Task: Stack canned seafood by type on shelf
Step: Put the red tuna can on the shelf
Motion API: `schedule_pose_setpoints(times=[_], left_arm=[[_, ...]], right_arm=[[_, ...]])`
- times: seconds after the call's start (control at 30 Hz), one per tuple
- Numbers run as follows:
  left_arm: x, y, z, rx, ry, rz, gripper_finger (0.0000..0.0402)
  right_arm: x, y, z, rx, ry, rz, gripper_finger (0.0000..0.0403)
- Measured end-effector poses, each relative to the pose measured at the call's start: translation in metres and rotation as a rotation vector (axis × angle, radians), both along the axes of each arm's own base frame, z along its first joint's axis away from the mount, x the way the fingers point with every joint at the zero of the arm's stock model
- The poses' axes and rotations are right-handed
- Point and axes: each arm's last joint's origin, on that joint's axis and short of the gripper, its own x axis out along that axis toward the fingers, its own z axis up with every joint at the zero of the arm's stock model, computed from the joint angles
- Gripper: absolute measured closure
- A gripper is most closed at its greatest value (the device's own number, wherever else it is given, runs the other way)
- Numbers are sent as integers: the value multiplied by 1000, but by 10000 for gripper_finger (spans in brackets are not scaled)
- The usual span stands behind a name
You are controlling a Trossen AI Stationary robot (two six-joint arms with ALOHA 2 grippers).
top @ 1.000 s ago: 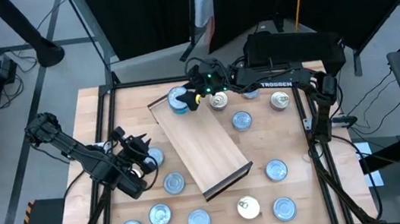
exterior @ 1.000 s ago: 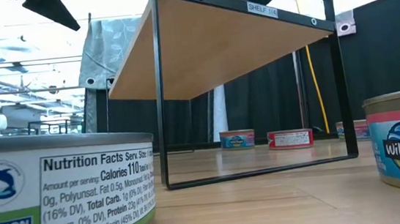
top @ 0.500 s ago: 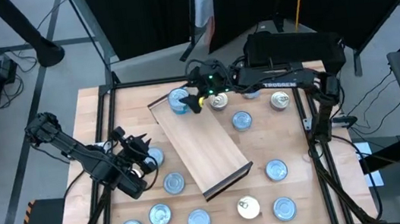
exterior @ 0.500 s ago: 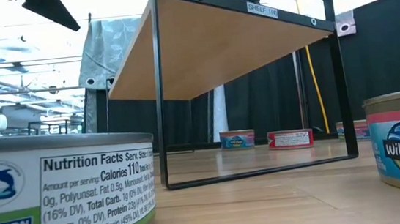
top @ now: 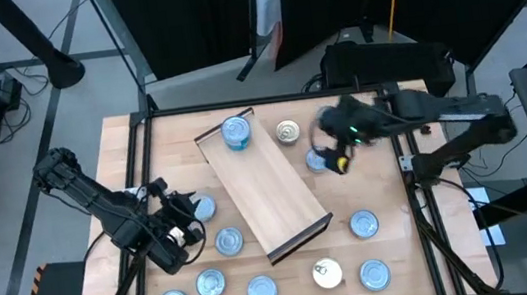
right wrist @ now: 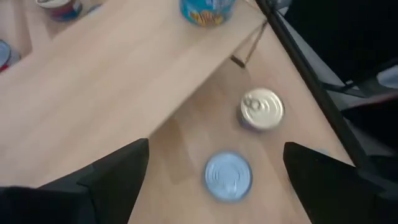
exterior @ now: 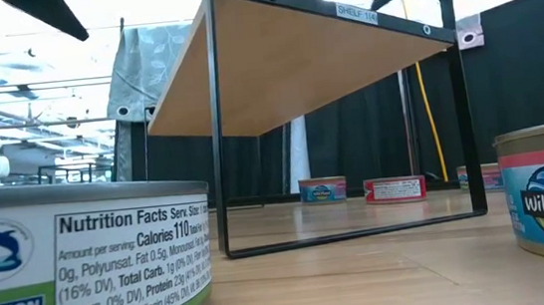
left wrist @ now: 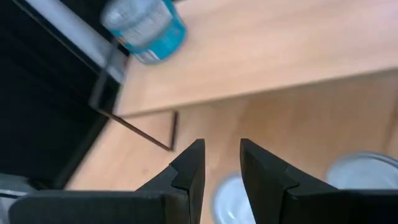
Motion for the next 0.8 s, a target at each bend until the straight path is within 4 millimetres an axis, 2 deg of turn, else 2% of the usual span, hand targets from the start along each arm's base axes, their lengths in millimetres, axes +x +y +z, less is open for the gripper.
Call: schedule_pose_setpoints(times=[0.07, 0.17, 0.3, 0.43, 0.67, 0.8], left_arm=[[0, -3, -1, -43, 6, -8, 300], [1, -8, -1, -109, 6, -21, 300], [3, -15, -2, -201, 3, -42, 300], [3, -23, -2, -293, -38, -37, 300], [1, -33, -1, -389, -92, -18, 300], [2, -39, -2, -533, -50, -4, 300]], right_arm=[[-18, 9, -8, 10, -16, -13, 50], [-40, 16, -36, 46, -43, -23, 69], [-55, 18, -78, 95, -136, -49, 99], [-65, 10, -105, 69, -190, -168, 129], [-70, -1, -125, 19, -143, -243, 197], [-71, -1, -131, 6, -106, -228, 237]])
